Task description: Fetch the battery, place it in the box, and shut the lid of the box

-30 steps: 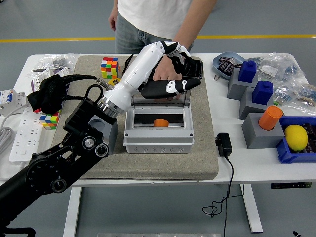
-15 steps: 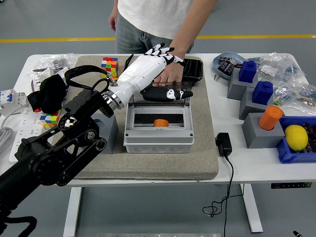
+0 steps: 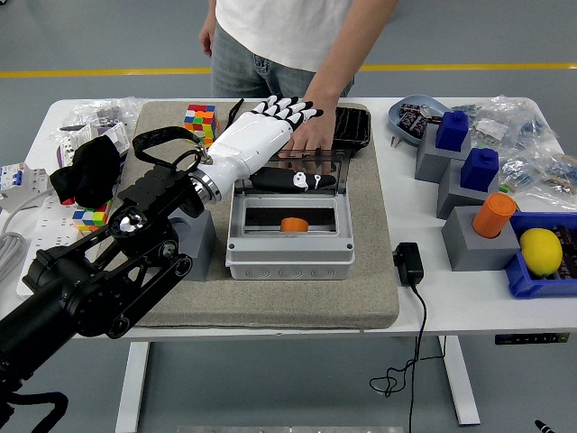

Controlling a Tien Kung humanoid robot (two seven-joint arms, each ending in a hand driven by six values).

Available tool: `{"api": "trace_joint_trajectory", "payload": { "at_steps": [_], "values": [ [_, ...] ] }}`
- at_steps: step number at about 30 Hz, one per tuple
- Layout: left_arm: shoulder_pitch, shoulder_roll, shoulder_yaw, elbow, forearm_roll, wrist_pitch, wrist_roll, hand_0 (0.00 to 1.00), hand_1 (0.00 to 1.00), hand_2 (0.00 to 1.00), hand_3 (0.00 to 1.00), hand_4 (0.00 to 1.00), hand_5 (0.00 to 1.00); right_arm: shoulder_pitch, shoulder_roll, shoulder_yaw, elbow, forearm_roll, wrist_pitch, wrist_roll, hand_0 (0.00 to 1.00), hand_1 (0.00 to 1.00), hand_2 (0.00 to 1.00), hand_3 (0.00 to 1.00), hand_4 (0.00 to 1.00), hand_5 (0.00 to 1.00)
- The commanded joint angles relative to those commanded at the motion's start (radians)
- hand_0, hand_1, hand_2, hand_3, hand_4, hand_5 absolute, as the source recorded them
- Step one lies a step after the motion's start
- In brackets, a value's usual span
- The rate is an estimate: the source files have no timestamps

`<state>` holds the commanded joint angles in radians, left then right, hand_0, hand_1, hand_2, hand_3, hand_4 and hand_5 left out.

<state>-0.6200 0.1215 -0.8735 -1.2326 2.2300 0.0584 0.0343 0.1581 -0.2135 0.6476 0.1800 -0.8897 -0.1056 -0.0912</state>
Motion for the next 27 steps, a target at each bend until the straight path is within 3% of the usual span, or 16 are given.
{"api": "trace_joint_trajectory", "payload": {
  "at_steps": [2,3,8,9,14,15,27],
  "values": [
    [0.000,0.000,0.001,0.014,0.007,-0.003,0.002,0.998,0.998,0.998,0.960,0.998,0.998,0.000,0.000,-0.003,0.000,0.003,0.000,0.001,0.987,0.970,0.906,0.859,0.998,0.998],
    [0.001,0.001,0.002,0.020,0.011,-0.005,0.003,0.998,0.998,0.998,0.898,0.998,0.998,0.000,0.000,-0.003,0.000,0.004,-0.001,0.001,0.985,0.969,0.906,0.859,0.998,0.998],
    [0.006,0.003,0.011,0.040,0.027,-0.024,0.015,0.998,0.998,0.998,0.898,0.998,0.998,-0.001,0.001,0.000,0.000,0.001,-0.002,0.001,0.985,0.969,0.906,0.859,0.998,0.998],
    [0.008,0.005,0.013,0.039,0.026,-0.024,0.014,0.998,0.998,0.998,0.761,0.998,0.998,-0.001,0.001,-0.001,0.000,0.002,-0.002,0.001,0.986,0.970,0.906,0.859,0.998,0.998],
    [0.022,0.015,0.038,0.009,0.016,-0.010,0.005,0.998,0.998,0.998,0.761,0.998,0.998,-0.002,-0.001,0.001,0.000,0.000,-0.002,0.002,0.986,0.970,0.906,0.859,0.998,0.998],
    [0.024,0.017,0.043,0.002,0.013,-0.008,0.004,0.998,0.998,0.997,0.665,0.998,0.998,-0.002,-0.001,0.000,0.000,0.001,-0.002,0.002,0.984,0.969,0.905,0.859,0.998,0.998],
    [0.051,0.041,0.133,-0.077,-0.015,0.001,0.006,0.998,0.998,0.982,0.657,0.998,0.998,-0.005,-0.001,-0.012,0.000,0.009,-0.001,0.004,0.984,0.969,0.904,0.859,0.998,0.998]
  ]
}}
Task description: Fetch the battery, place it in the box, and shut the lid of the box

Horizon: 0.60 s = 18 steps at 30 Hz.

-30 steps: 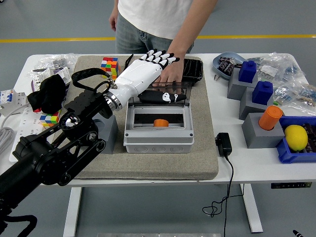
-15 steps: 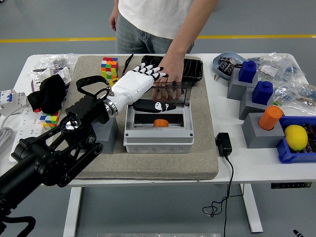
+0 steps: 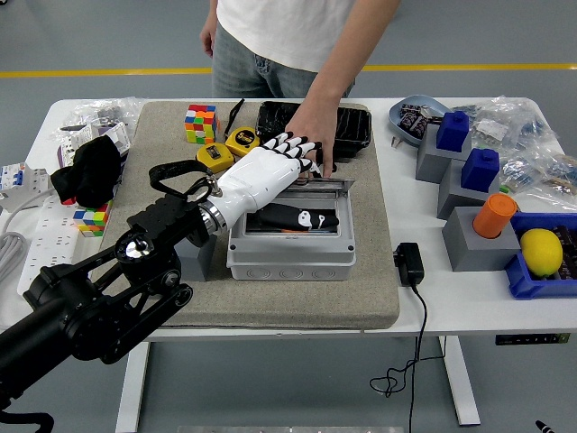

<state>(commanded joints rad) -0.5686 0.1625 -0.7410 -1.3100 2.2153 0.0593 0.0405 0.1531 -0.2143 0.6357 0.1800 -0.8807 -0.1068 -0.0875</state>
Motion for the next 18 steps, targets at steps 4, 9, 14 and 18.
{"api": "trace_joint_trajectory", "payload": {
  "at_steps": [4,9,14,18],
  "values": [
    [0.014,0.011,0.038,-0.032,-0.004,-0.003,0.006,0.998,0.998,0.982,0.657,0.998,0.998,-0.002,0.000,-0.002,0.000,0.001,-0.001,0.001,0.984,0.969,0.904,0.859,0.998,0.998],
    [0.022,0.015,0.065,-0.080,-0.009,-0.007,0.016,0.998,0.998,0.975,0.656,0.998,0.998,-0.002,0.000,-0.007,0.000,0.003,0.000,0.001,0.984,0.970,0.904,0.859,0.998,0.998],
    [0.033,0.019,0.084,-0.110,-0.021,0.004,0.007,0.998,0.998,0.957,0.656,0.998,0.998,0.002,-0.001,-0.017,0.000,0.016,0.001,0.005,0.985,0.971,0.904,0.859,0.998,0.998],
    [0.039,0.018,0.076,-0.123,-0.027,-0.008,0.012,0.998,0.998,0.934,0.646,0.998,0.998,0.000,-0.001,-0.003,0.000,0.001,0.000,0.001,0.985,0.970,0.904,0.859,0.998,0.998]
  ]
}}
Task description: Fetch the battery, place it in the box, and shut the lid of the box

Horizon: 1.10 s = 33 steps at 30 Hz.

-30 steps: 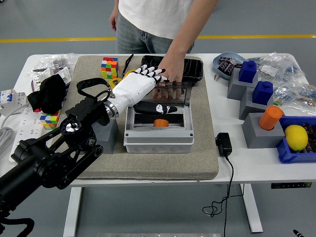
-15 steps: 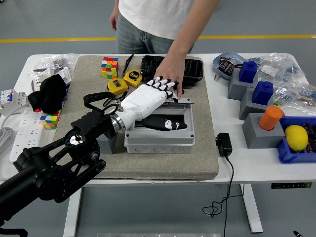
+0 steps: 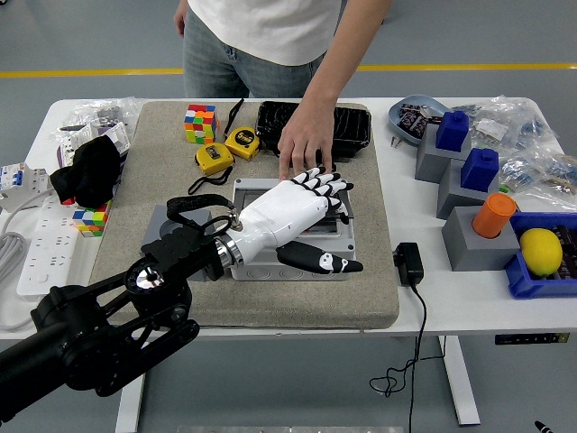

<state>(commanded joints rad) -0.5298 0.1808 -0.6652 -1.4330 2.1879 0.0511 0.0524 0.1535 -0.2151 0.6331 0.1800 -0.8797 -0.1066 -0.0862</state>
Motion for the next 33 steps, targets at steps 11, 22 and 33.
{"api": "trace_joint_trajectory", "payload": {
  "at_steps": [11,22,33],
  "values": [
    [-0.004,-0.015,-0.052,0.010,-0.004,0.073,-0.028,0.998,0.998,0.906,0.707,0.998,0.998,0.001,0.002,-0.007,0.000,0.007,0.000,0.002,0.984,0.970,0.905,0.859,0.998,0.998],
    [0.011,-0.013,-0.042,0.153,0.021,0.057,-0.025,0.998,0.998,0.907,0.716,0.998,0.998,-0.001,0.002,0.025,0.000,-0.020,0.000,-0.004,0.984,0.970,0.906,0.858,0.998,0.998],
    [0.013,-0.014,-0.040,0.112,0.021,0.066,-0.030,0.998,0.998,0.907,0.712,0.998,0.998,0.005,0.003,0.009,0.000,-0.001,0.000,0.001,0.984,0.971,0.905,0.858,0.998,0.998]
  ]
}}
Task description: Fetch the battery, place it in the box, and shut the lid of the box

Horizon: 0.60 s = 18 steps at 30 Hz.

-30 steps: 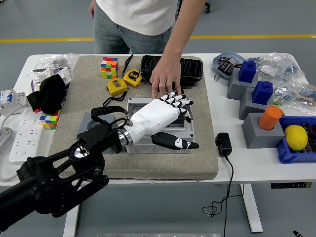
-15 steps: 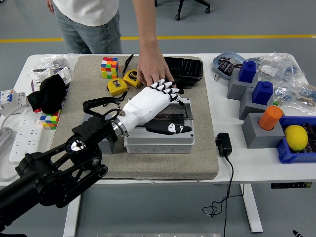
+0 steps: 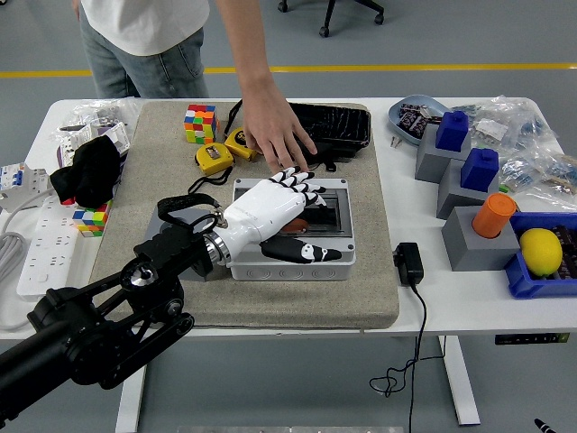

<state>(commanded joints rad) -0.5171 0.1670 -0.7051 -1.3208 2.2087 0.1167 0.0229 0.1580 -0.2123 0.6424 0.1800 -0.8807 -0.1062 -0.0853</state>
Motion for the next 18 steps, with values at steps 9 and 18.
{"api": "trace_joint_trajectory", "payload": {
  "at_steps": [9,18],
  "values": [
    [0.109,-0.033,-0.228,-0.155,-0.184,-0.039,-0.076,0.841,0.846,0.799,0.718,0.998,0.975,-0.003,0.004,0.020,0.000,-0.015,0.002,-0.004,0.984,0.970,0.905,0.859,0.998,0.998],
    [0.296,-0.070,-0.580,-0.363,-0.554,-0.301,0.076,0.809,0.811,0.773,0.721,0.998,0.936,-0.006,0.007,0.022,0.000,-0.017,-0.001,-0.004,0.984,0.969,0.904,0.858,0.998,0.998]
  ]
}}
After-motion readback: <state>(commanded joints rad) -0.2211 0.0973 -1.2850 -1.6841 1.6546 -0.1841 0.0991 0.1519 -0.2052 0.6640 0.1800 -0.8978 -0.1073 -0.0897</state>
